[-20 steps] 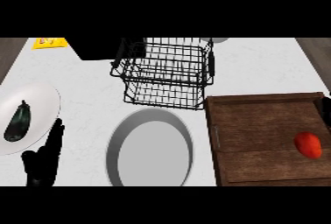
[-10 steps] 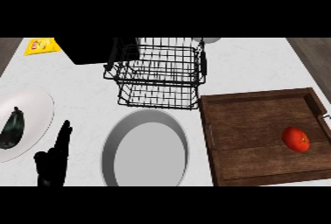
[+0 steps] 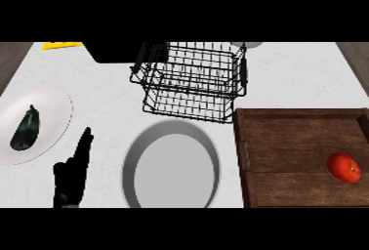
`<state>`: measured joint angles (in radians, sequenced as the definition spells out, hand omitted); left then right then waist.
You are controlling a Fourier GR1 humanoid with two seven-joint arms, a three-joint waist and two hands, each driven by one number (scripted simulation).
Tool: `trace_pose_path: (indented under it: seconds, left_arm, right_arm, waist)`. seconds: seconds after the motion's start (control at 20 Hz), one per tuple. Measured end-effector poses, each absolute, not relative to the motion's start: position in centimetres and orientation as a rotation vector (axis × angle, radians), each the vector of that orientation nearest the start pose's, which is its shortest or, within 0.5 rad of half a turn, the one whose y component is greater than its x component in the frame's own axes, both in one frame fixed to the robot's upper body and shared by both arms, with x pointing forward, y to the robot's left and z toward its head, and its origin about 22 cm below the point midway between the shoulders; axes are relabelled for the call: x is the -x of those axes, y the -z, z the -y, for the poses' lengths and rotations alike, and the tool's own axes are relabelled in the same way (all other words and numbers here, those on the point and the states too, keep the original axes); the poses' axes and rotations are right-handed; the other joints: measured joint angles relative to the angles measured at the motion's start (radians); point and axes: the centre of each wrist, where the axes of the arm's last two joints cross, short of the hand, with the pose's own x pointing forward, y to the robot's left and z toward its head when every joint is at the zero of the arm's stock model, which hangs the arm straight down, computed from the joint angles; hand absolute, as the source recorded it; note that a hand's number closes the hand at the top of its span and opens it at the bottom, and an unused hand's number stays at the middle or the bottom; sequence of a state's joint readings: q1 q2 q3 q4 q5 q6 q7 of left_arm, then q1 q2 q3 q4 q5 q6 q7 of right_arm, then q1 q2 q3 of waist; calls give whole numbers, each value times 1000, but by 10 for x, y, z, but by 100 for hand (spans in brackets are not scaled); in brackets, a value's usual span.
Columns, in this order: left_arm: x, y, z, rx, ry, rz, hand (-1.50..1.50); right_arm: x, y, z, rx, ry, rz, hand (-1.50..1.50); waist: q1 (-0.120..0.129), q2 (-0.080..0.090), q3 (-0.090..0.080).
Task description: Pick the tomato from the tray and place it in the tiered basket
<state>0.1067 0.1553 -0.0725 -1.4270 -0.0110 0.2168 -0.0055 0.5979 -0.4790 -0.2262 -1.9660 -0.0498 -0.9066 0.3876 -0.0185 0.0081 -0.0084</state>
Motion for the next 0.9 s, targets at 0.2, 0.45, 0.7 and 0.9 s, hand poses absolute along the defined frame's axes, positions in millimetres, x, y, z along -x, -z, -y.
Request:
trace_pose_path:
  seconds: [0.2,0.45,0.7,0.9]
  left_arm:
    - [-215,45,-257,-275,23,1348,0]
    - [-222,43,-249,-247,48,1349,0]
    - [-225,44,-238,-236,63,1349,0]
    - [-228,41,-238,-225,70,1343,0]
  right_arm:
    - [-79,-75,378,1149,463,938,-150]
    - [-79,-100,383,1199,320,747,-150]
    - [-95,-121,374,1249,239,660,-150]
    - [-110,-129,368,1287,176,629,-150]
  waist:
    - [25,11,-2]
    - [55,18,-2]
    - [70,15,0]
    - [79,13,2]
